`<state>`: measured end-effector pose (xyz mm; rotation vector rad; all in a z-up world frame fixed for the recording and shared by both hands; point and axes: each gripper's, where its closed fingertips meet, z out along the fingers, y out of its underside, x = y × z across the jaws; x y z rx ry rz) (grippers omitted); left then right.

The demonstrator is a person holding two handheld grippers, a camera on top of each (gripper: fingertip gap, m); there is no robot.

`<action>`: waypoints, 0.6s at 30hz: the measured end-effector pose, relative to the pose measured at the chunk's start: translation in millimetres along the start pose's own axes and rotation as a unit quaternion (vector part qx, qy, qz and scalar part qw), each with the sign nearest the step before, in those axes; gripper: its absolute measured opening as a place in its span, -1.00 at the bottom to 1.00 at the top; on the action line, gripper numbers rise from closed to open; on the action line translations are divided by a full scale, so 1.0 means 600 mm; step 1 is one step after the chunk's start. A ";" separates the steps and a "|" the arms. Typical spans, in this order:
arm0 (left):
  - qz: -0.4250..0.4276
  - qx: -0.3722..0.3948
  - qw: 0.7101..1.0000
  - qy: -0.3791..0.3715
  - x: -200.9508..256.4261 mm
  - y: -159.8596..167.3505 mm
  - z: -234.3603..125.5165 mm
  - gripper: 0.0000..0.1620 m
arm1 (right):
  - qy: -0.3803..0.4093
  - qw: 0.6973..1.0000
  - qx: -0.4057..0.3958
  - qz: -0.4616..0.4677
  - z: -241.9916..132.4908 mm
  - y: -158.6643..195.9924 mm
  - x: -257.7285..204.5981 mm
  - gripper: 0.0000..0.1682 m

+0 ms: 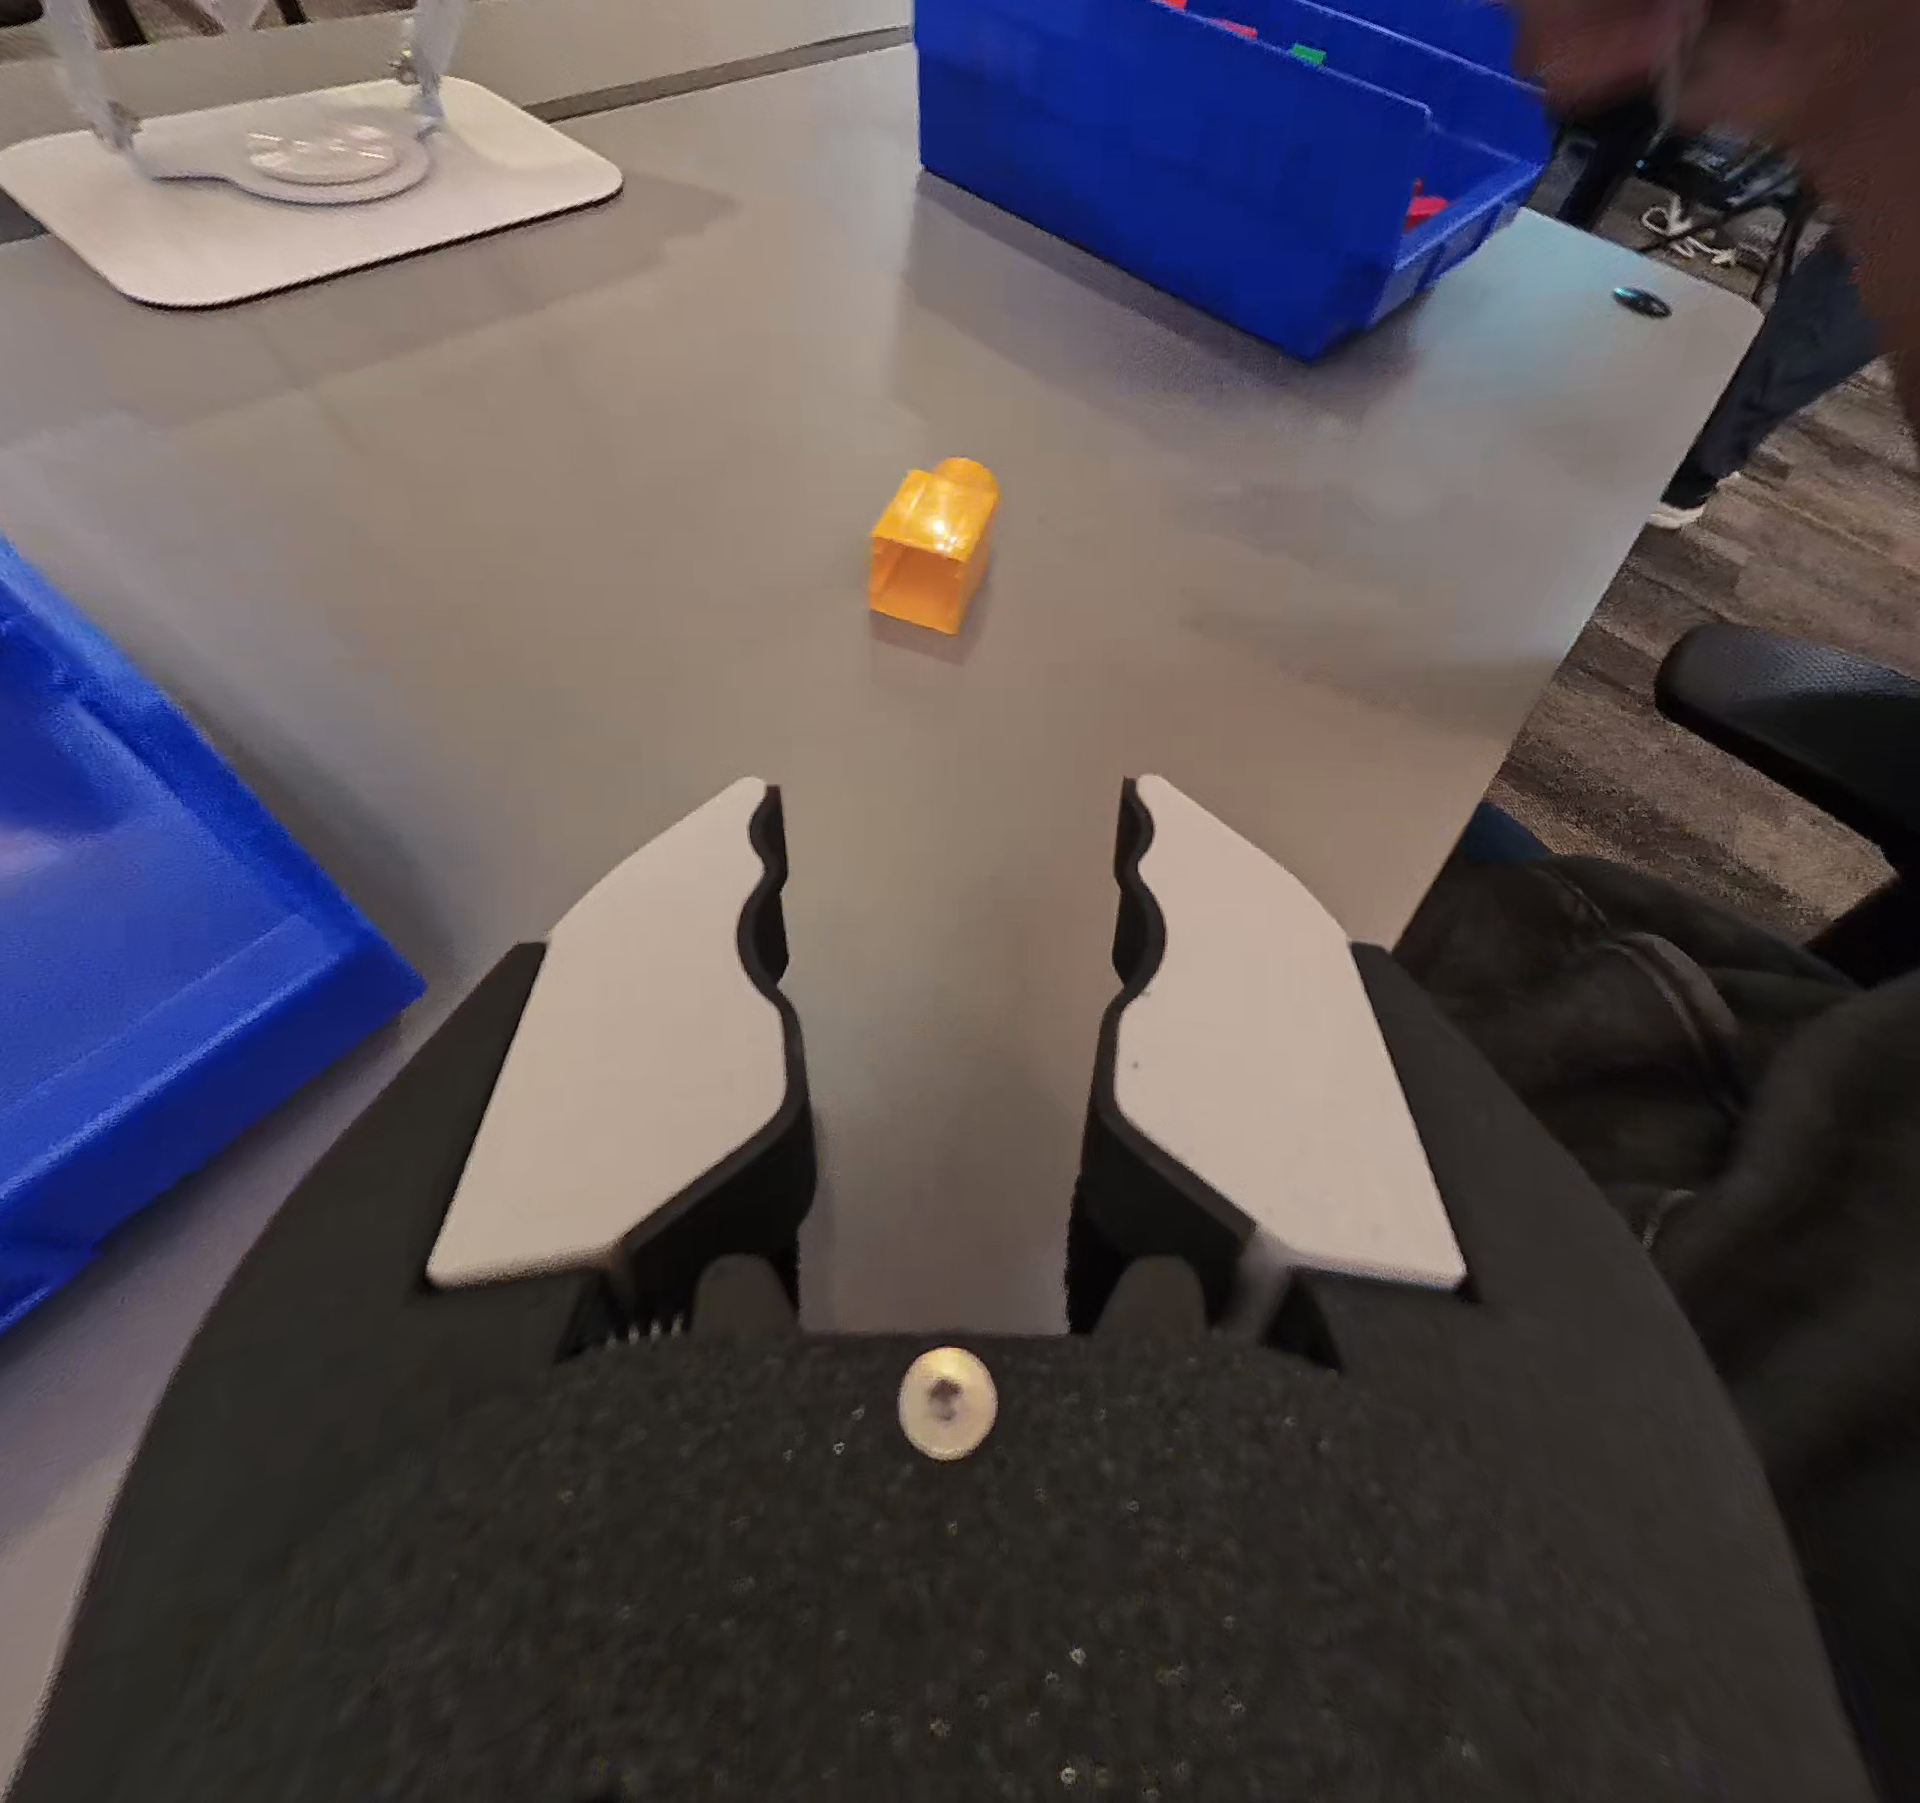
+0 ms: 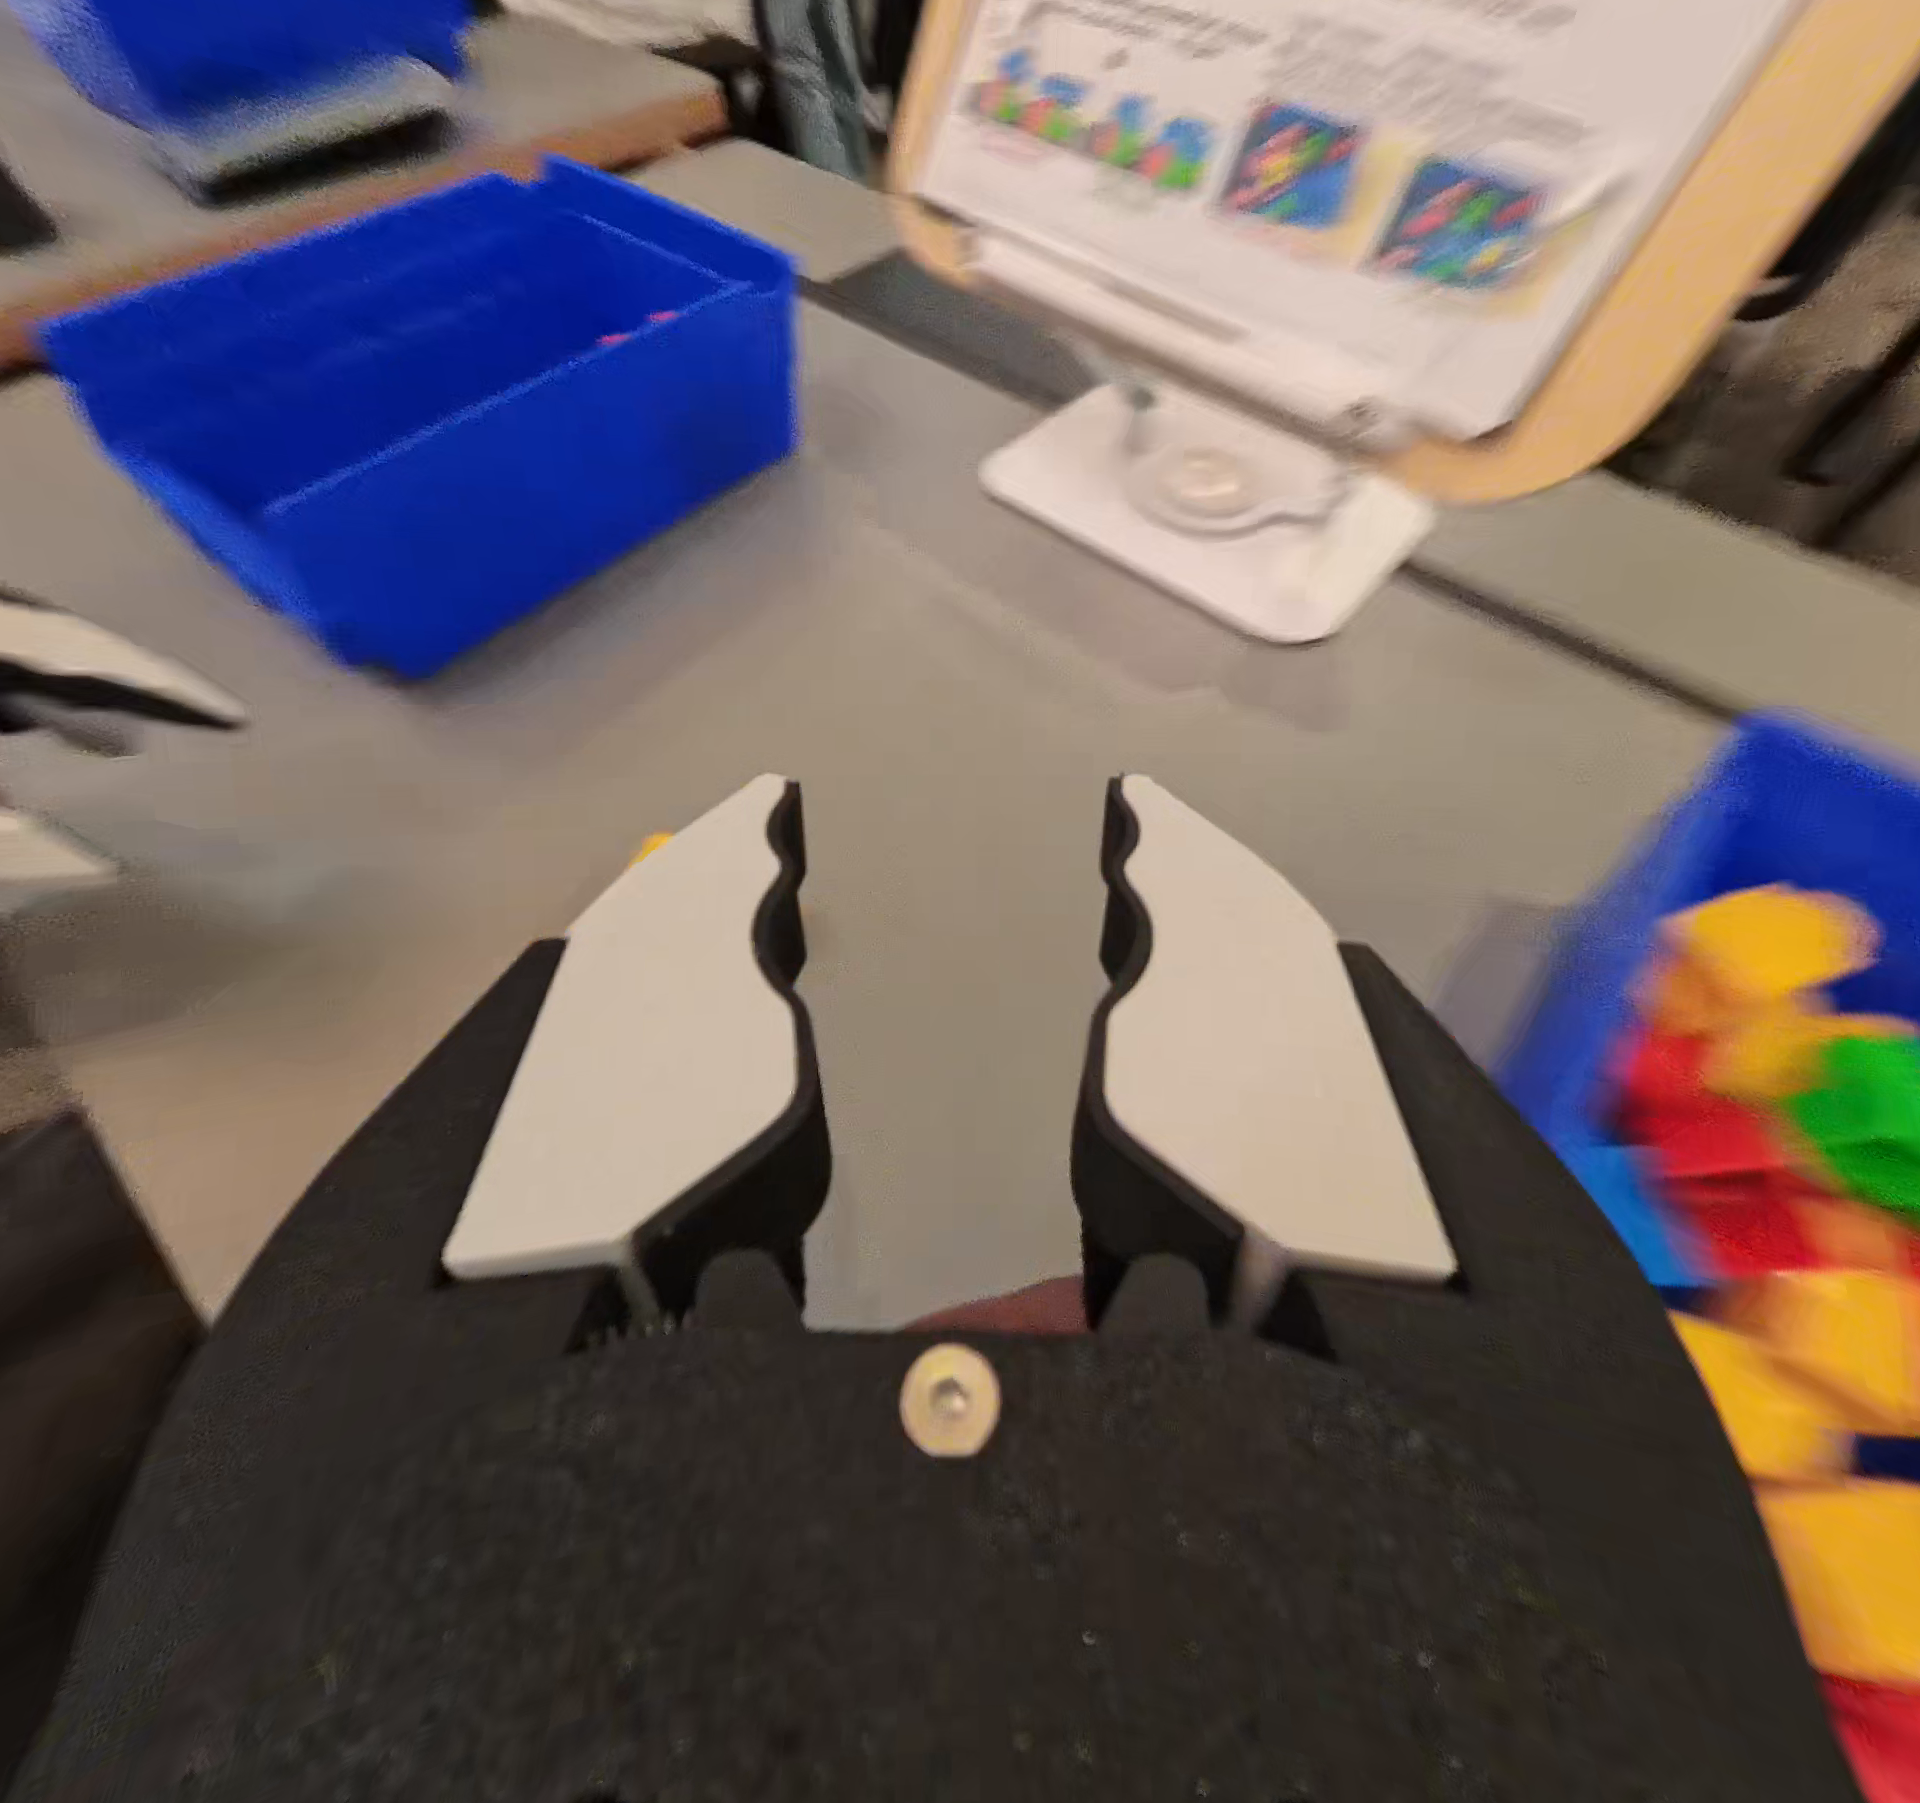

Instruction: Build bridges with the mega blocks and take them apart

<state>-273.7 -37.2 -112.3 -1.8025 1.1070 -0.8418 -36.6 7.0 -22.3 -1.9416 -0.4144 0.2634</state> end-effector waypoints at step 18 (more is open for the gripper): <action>-0.007 -0.013 1.000 0.022 0.021 0.010 0.002 -0.26 | 0.099 0.978 -0.131 0.130 0.187 0.194 -0.142 -0.04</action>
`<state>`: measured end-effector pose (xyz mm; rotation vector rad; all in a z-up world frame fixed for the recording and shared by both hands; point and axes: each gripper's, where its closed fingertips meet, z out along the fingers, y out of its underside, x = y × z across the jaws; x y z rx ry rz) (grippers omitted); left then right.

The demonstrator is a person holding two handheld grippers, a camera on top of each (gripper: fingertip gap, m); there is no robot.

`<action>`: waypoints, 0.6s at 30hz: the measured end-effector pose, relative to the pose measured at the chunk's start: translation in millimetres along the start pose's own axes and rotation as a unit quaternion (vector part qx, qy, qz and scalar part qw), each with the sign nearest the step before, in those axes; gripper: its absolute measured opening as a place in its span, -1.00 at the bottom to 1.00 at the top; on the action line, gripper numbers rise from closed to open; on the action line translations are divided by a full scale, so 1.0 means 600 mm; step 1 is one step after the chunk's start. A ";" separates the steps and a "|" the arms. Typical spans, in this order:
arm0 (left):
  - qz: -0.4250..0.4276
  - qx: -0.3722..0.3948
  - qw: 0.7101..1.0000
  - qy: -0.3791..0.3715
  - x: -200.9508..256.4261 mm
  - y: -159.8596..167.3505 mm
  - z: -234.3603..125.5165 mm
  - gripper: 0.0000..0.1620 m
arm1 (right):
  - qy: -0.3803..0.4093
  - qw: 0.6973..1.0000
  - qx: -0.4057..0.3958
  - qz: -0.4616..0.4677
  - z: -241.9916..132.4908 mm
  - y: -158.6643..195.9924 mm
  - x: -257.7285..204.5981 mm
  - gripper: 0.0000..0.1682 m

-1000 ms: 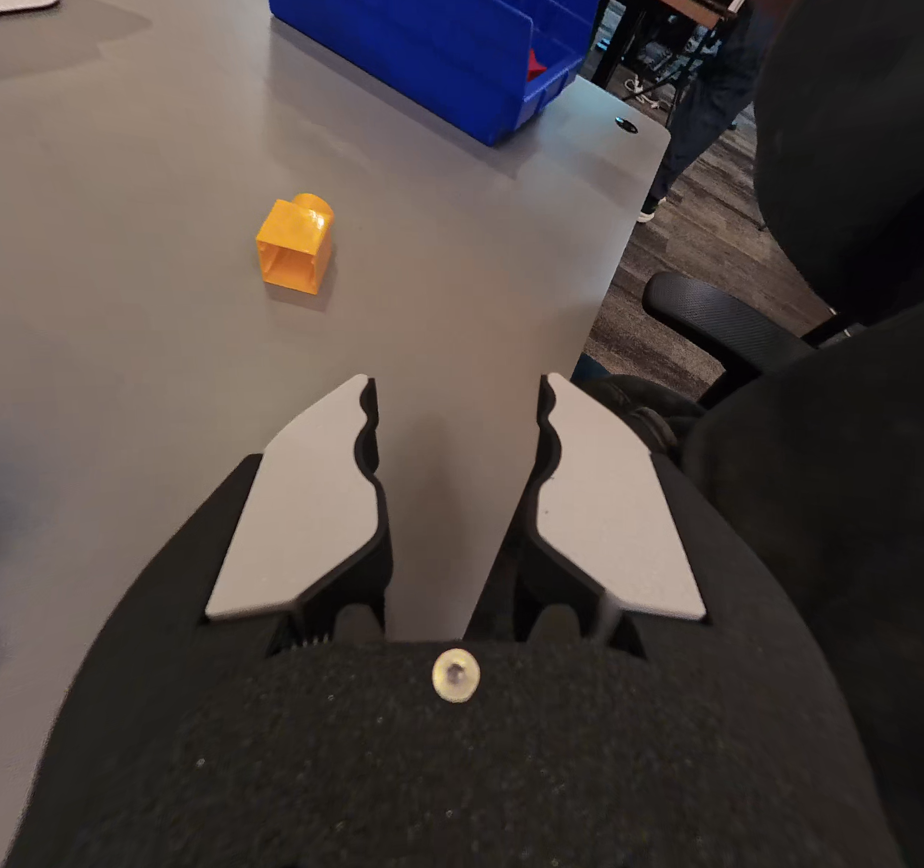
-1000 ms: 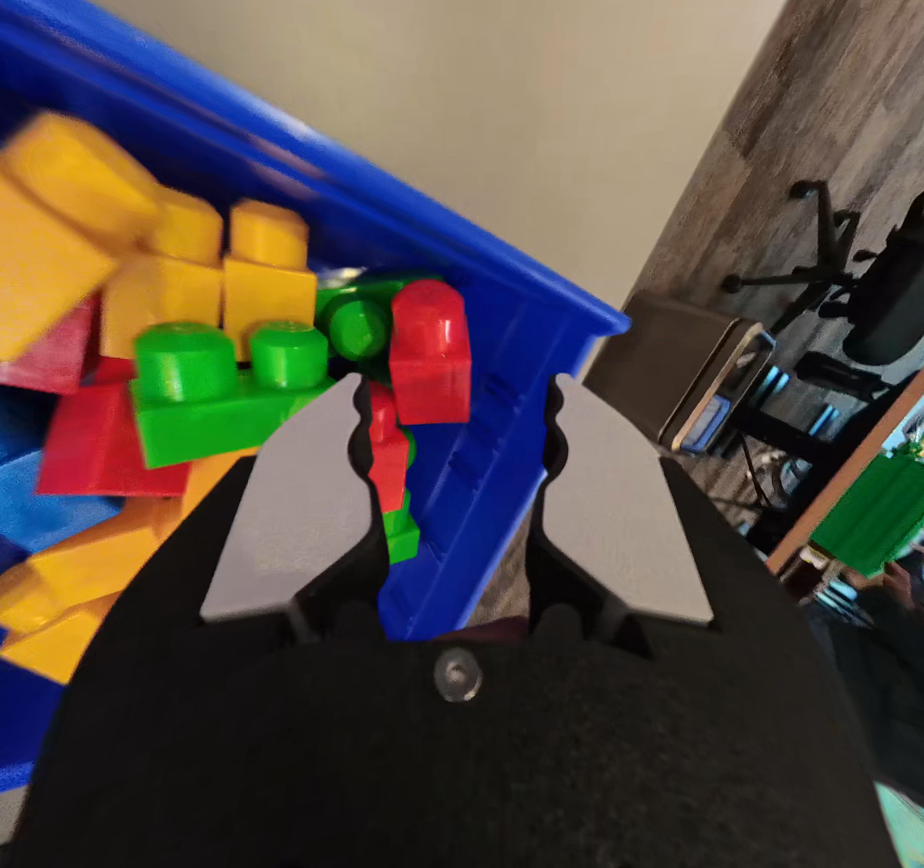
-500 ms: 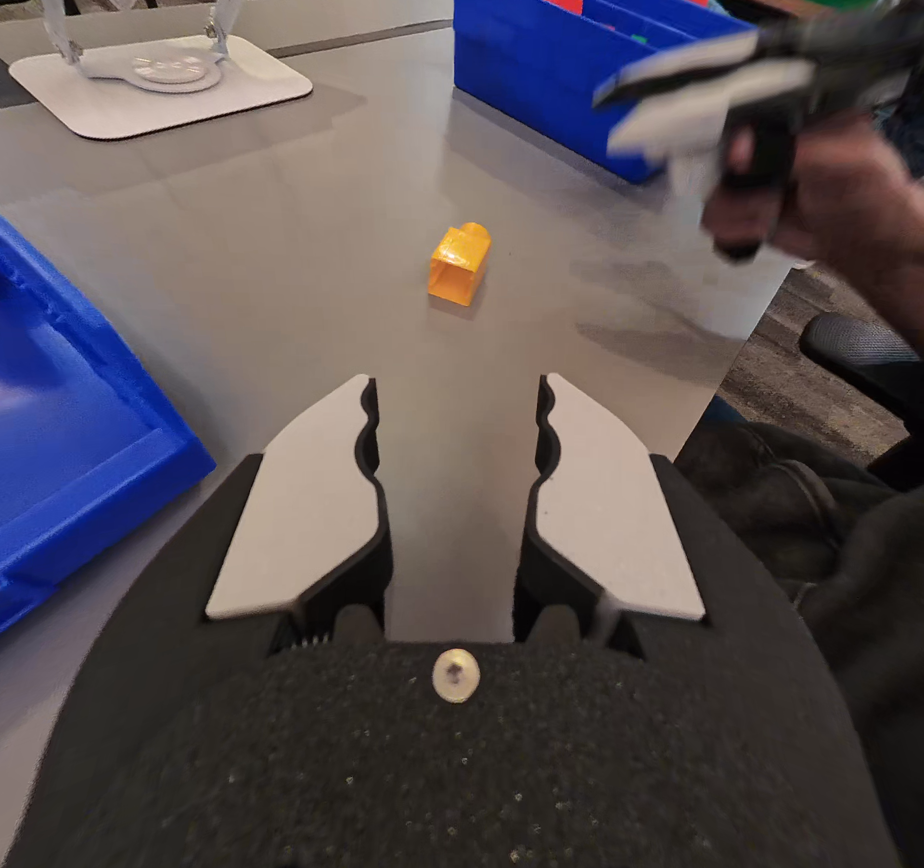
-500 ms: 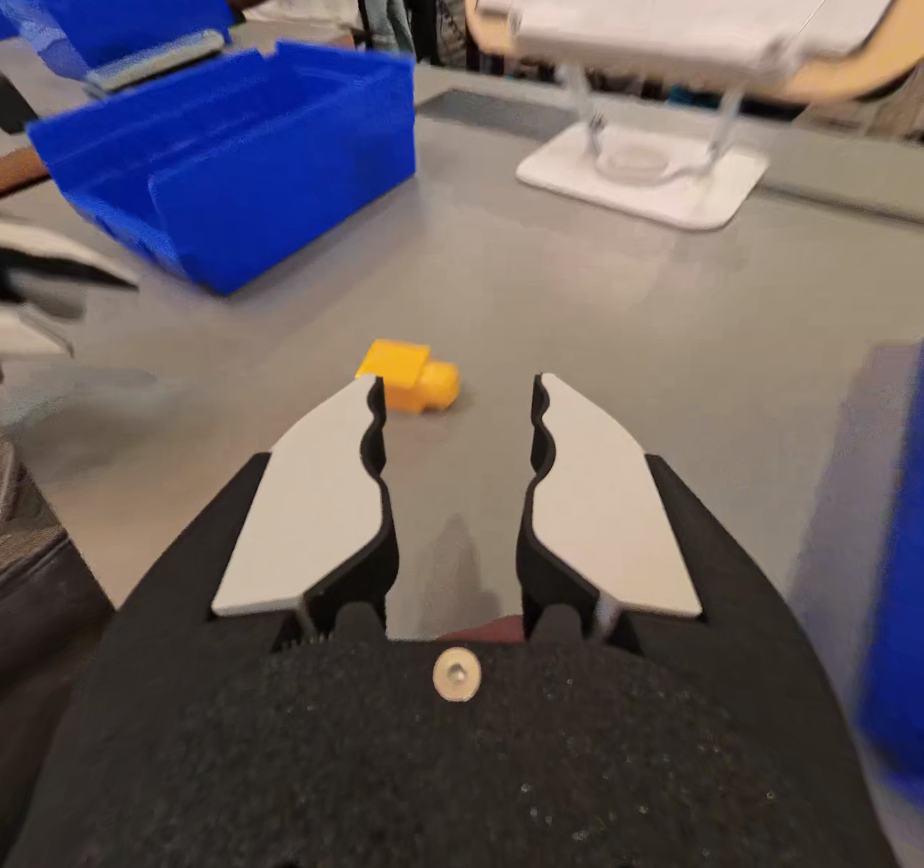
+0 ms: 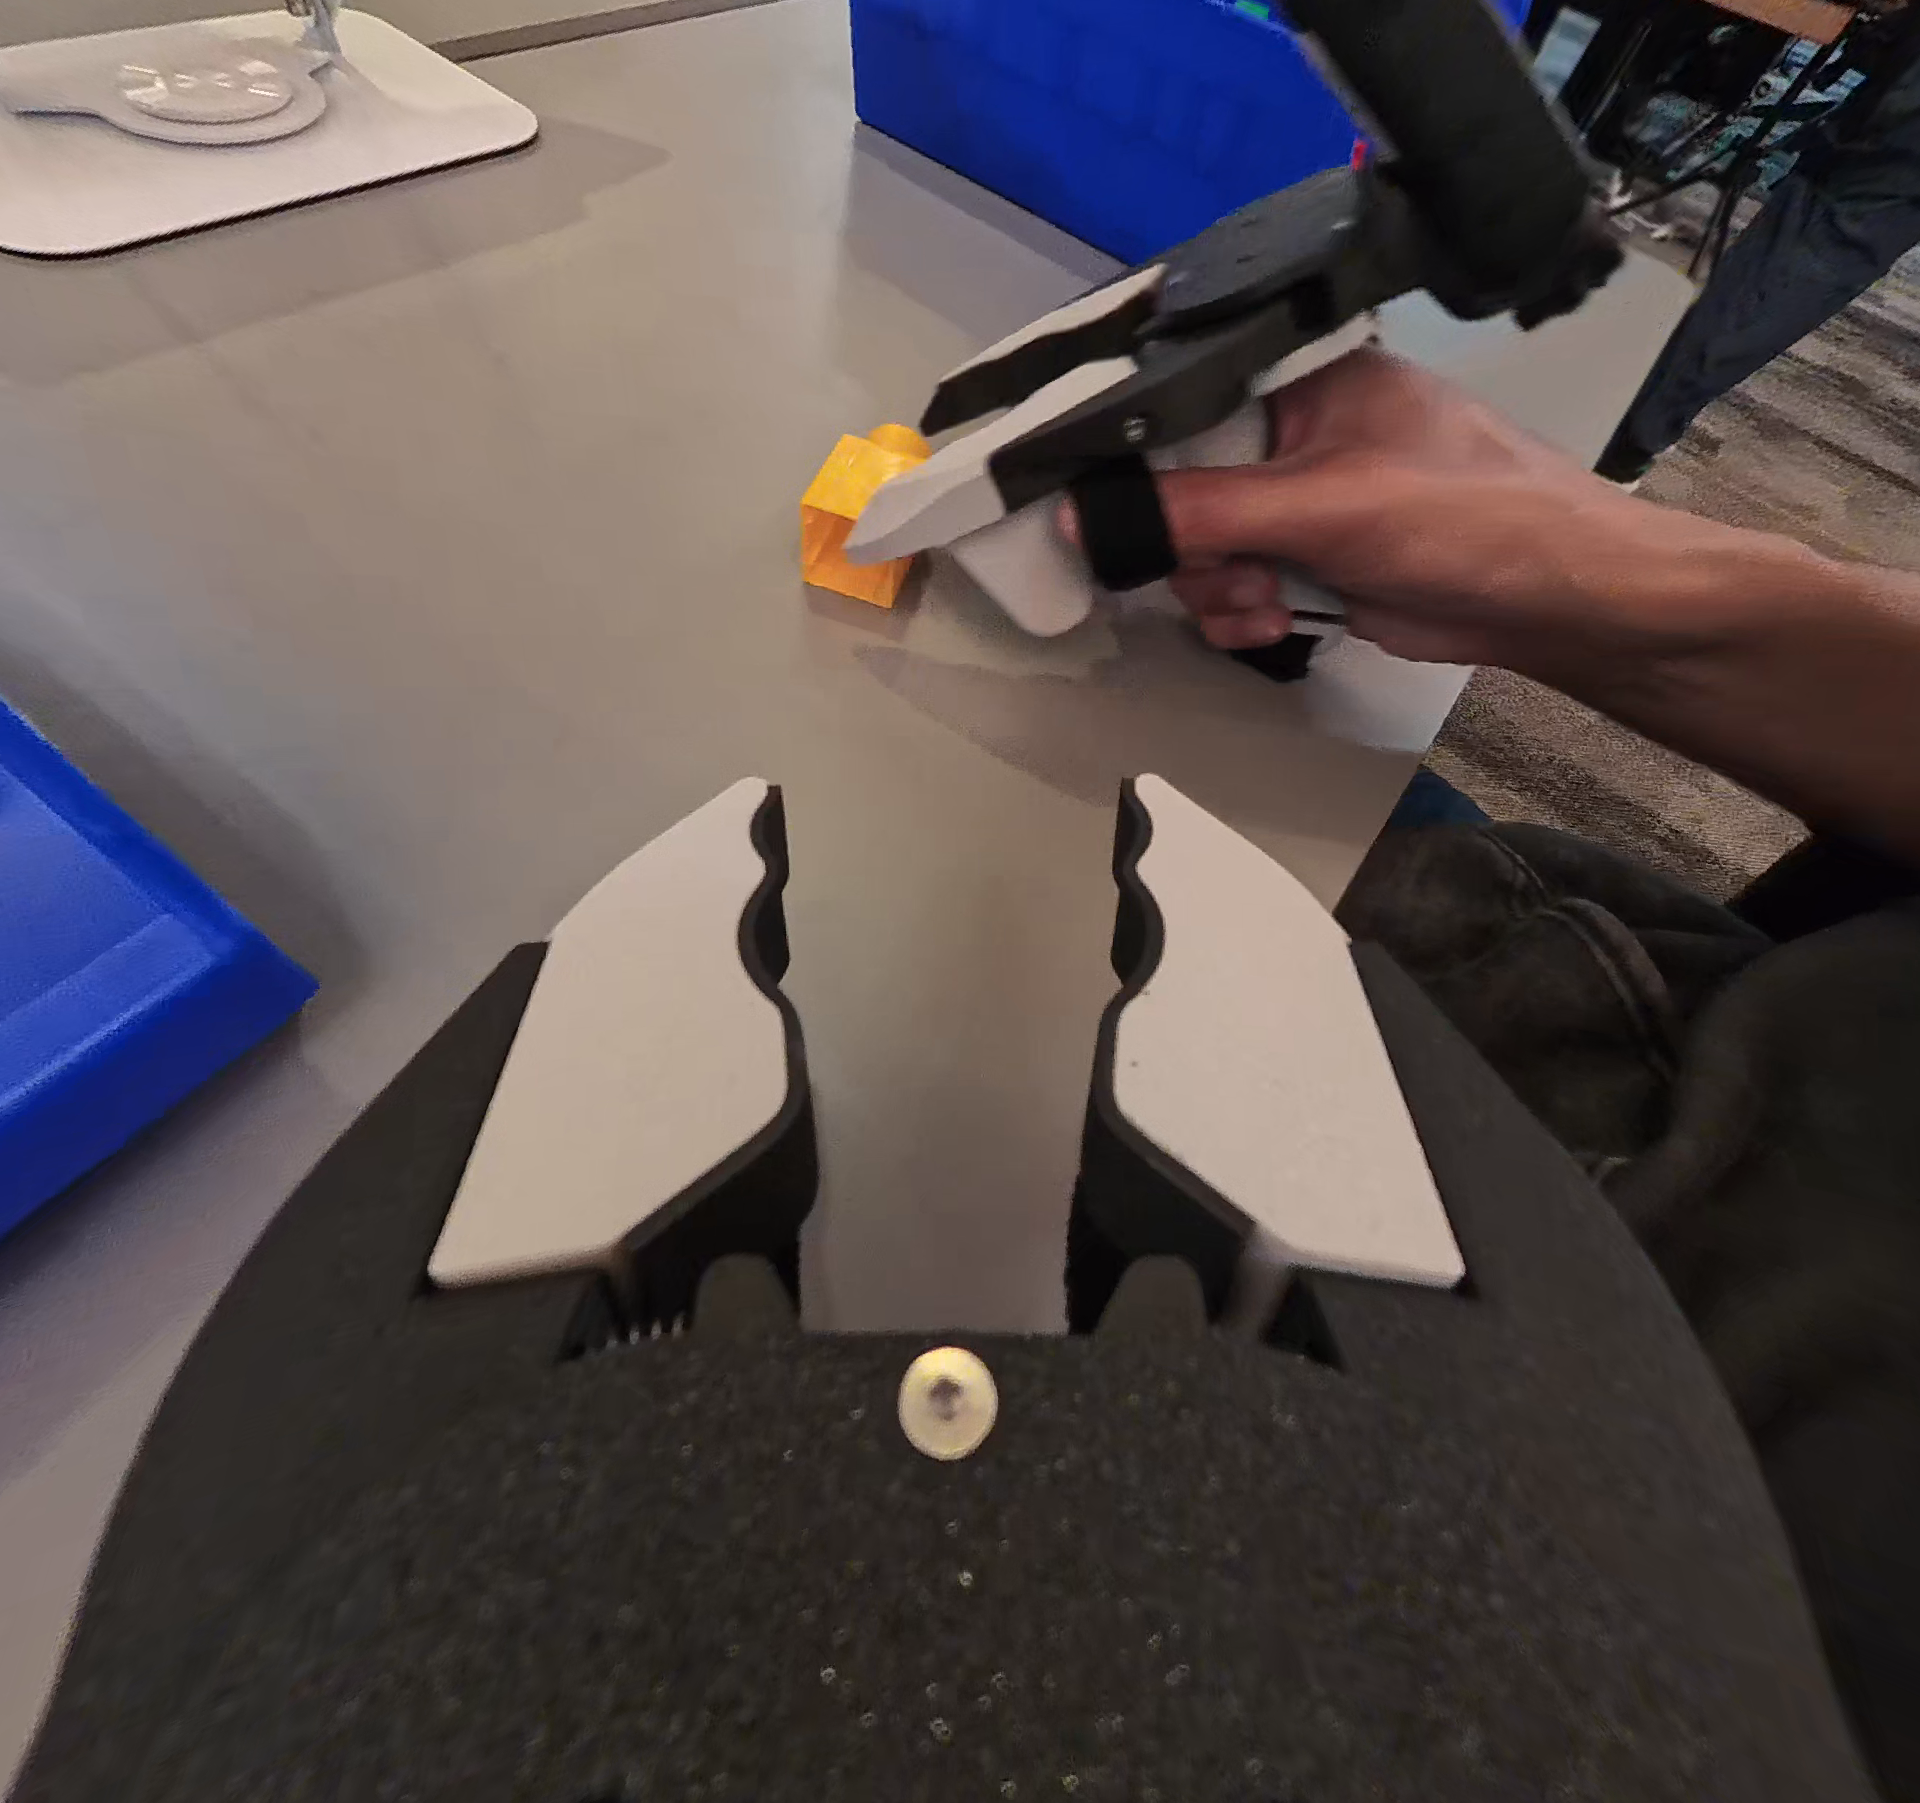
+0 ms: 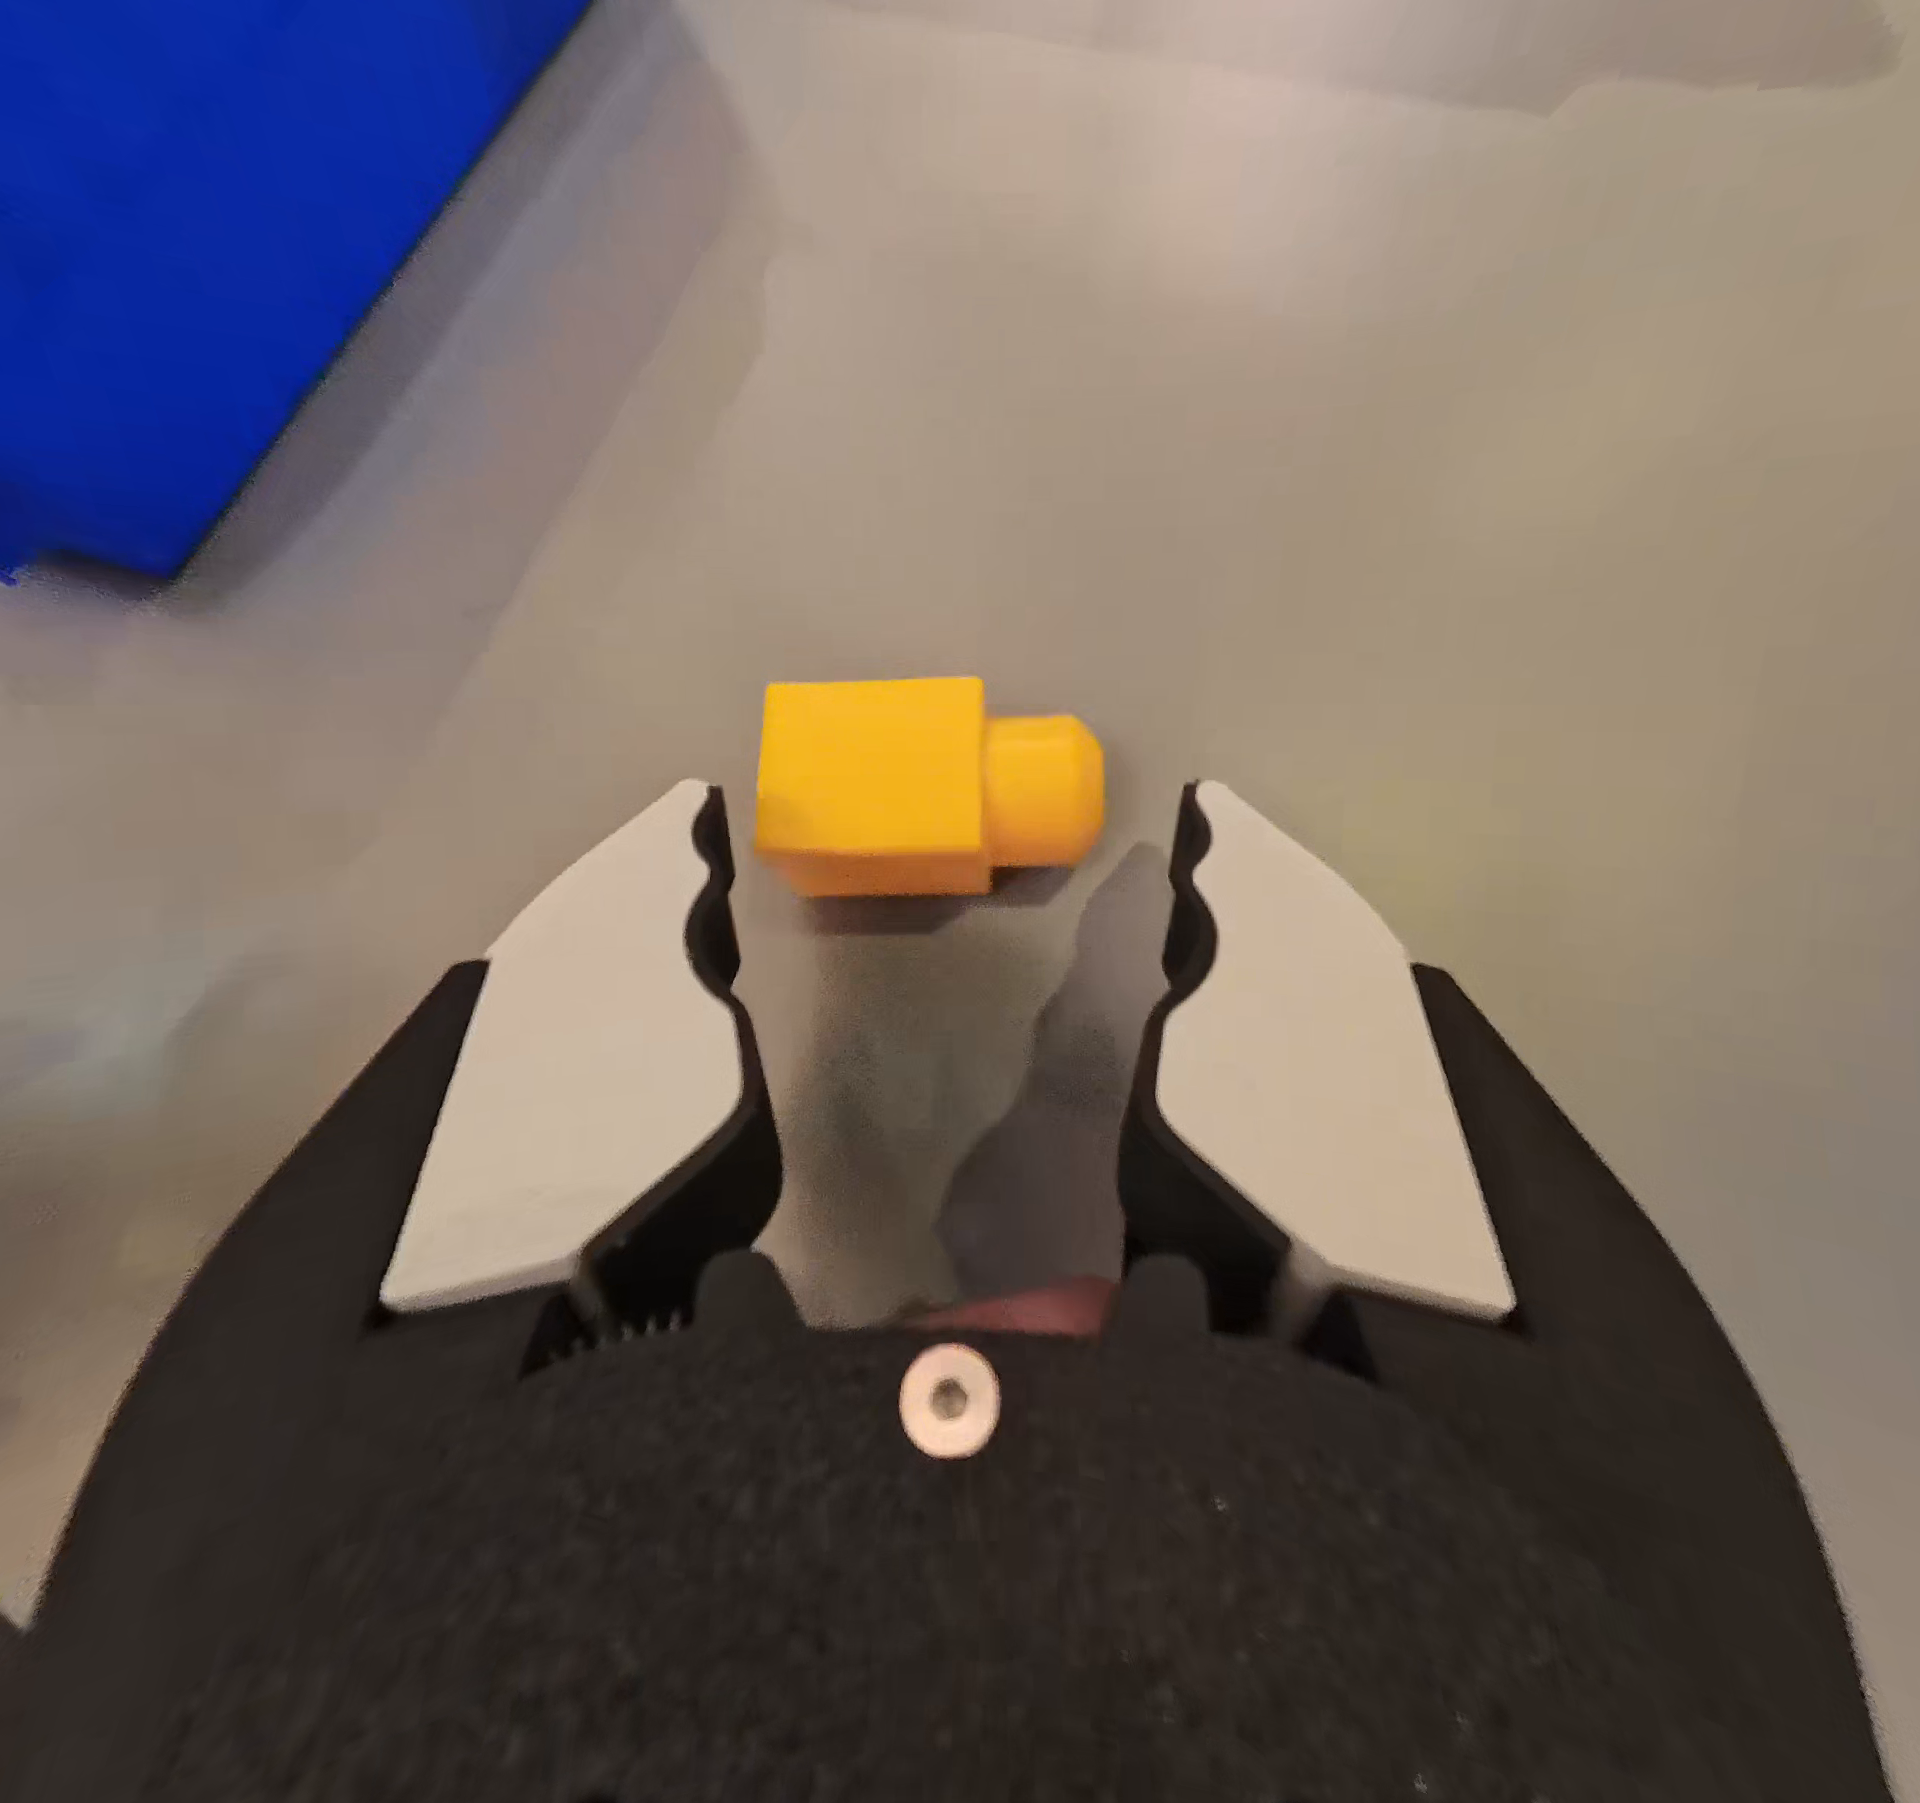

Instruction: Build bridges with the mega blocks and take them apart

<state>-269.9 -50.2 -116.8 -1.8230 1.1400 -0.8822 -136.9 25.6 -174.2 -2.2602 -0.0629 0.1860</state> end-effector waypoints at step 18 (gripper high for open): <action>-0.010 -0.014 1.000 0.006 -0.009 0.014 0.004 -0.26 | 0.186 0.914 0.352 -0.078 -0.418 -0.268 0.287 -0.17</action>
